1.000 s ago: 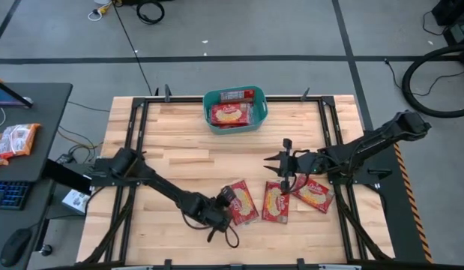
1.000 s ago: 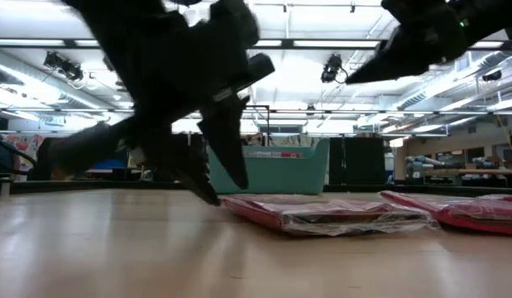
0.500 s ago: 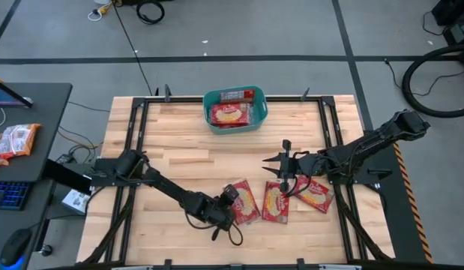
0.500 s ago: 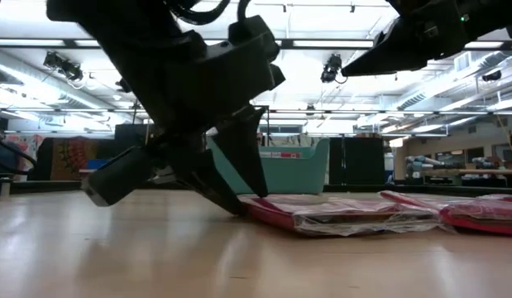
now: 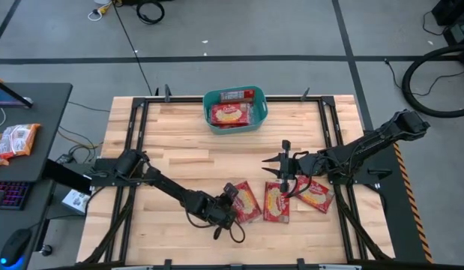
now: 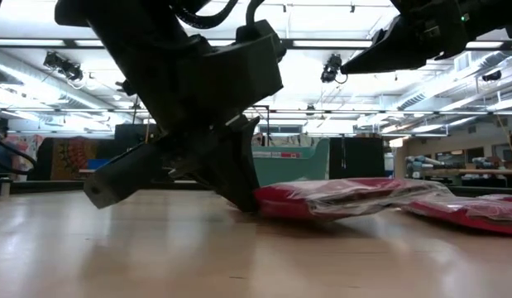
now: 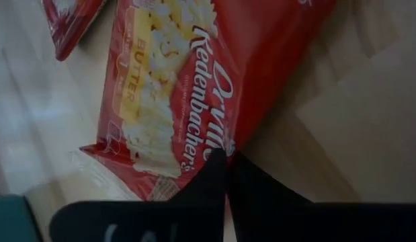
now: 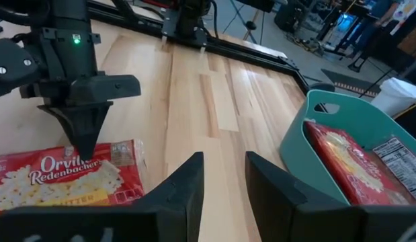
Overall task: Sort popcorn bags into baskets
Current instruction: Put the left red popcorn bag into the bin
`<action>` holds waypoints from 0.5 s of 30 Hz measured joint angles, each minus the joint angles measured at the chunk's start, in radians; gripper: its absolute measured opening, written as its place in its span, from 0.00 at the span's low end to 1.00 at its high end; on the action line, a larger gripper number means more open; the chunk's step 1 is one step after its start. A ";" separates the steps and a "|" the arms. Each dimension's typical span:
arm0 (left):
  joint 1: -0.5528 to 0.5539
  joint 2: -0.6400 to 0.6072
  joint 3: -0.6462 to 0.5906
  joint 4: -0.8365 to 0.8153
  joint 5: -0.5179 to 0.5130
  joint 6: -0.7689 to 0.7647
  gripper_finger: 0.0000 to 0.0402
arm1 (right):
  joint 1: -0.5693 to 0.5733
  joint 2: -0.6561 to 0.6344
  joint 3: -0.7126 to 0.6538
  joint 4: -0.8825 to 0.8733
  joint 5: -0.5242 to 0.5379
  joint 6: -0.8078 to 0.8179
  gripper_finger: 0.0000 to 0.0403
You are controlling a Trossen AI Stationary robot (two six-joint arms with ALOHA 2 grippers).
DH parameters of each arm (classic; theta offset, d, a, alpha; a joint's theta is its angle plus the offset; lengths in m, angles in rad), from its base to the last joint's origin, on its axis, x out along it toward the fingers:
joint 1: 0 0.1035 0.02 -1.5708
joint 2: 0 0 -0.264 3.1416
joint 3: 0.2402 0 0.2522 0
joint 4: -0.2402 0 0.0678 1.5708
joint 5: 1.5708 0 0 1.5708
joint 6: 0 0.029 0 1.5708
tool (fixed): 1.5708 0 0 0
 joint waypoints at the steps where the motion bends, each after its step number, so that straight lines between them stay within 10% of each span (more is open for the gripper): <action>1: -0.001 -0.002 0.000 0.000 -0.001 -0.015 0.02 | 0.000 0.000 0.000 0.000 0.000 0.000 0.28; 15: 0.044 -0.212 -0.006 -0.242 -0.132 -0.145 0.00 | 0.000 0.000 0.000 0.012 0.009 -0.015 0.28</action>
